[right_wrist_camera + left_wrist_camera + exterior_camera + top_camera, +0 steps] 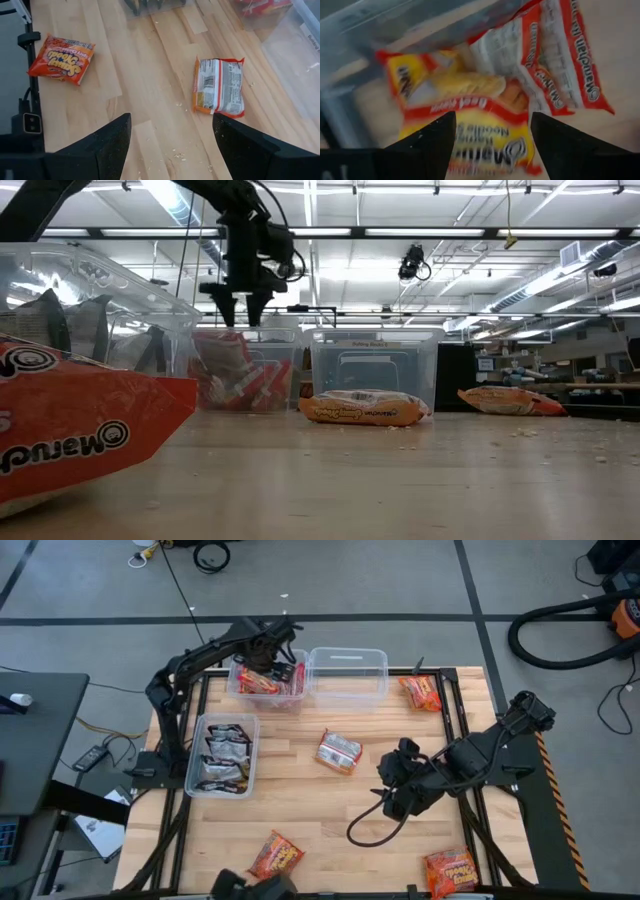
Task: Sort Maruchan noodles
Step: Put the bottom left red noodle pack into the top left transparent bin
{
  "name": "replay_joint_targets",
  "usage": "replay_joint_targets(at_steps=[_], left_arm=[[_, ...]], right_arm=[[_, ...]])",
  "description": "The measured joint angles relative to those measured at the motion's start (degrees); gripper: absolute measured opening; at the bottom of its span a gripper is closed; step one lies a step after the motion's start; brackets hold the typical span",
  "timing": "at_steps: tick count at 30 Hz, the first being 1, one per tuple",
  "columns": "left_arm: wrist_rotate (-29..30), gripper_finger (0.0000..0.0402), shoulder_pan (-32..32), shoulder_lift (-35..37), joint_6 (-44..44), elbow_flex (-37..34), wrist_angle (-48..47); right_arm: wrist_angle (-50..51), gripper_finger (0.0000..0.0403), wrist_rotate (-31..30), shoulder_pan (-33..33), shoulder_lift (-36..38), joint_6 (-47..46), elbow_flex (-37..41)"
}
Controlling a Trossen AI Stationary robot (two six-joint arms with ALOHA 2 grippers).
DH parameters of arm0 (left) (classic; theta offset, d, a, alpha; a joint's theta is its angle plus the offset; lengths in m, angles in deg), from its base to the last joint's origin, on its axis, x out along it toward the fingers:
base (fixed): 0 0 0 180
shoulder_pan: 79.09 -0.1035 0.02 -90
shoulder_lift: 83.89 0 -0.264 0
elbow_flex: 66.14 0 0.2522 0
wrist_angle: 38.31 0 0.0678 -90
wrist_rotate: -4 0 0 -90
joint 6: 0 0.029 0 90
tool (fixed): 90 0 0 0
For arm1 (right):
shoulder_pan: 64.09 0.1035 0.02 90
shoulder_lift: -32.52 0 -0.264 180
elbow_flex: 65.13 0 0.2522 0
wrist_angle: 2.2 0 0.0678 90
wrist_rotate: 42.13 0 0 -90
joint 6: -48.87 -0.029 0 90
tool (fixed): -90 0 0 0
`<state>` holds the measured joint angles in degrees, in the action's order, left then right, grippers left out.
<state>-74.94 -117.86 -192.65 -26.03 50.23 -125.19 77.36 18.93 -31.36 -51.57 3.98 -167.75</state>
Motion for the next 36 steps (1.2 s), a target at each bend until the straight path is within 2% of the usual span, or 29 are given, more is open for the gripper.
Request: replay_joint_targets(at_steps=[2, 9, 14, 23, 29, 36], left_arm=[[1.66, 0.0261, 0.89, 1.48, -3.03, -0.02, -0.79], [2.17, 0.0255, 1.19, 7.05, -15.18, -0.02, -0.86], [2.37, 0.0254, 0.61, 8.39, -20.95, -0.02, -3.24], [-0.06, 0.0254, -3.23, 8.39, -31.06, -0.02, -7.22], [-5.00, 0.0254, -5.88, 8.39, -38.68, -0.02, -7.38], [-8.88, 0.0254, -7.13, 8.39, -45.25, -0.02, -7.35]], right_arm=[[-0.07, 0.0284, -0.08, 0.25, 0.00, -0.01, 0.00], [-0.04, 0.0284, -1.56, 1.16, 0.00, 0.03, 0.00], [-0.04, 0.0284, -4.00, 2.84, 0.00, -0.21, 0.00], [-0.02, 0.0284, -9.02, 7.01, 0.00, -3.43, 0.00], [-0.03, 0.0284, -13.44, 9.44, -0.02, -5.09, 0.00], [-0.15, 0.0284, -13.52, 10.02, -0.04, -7.83, 0.00]])
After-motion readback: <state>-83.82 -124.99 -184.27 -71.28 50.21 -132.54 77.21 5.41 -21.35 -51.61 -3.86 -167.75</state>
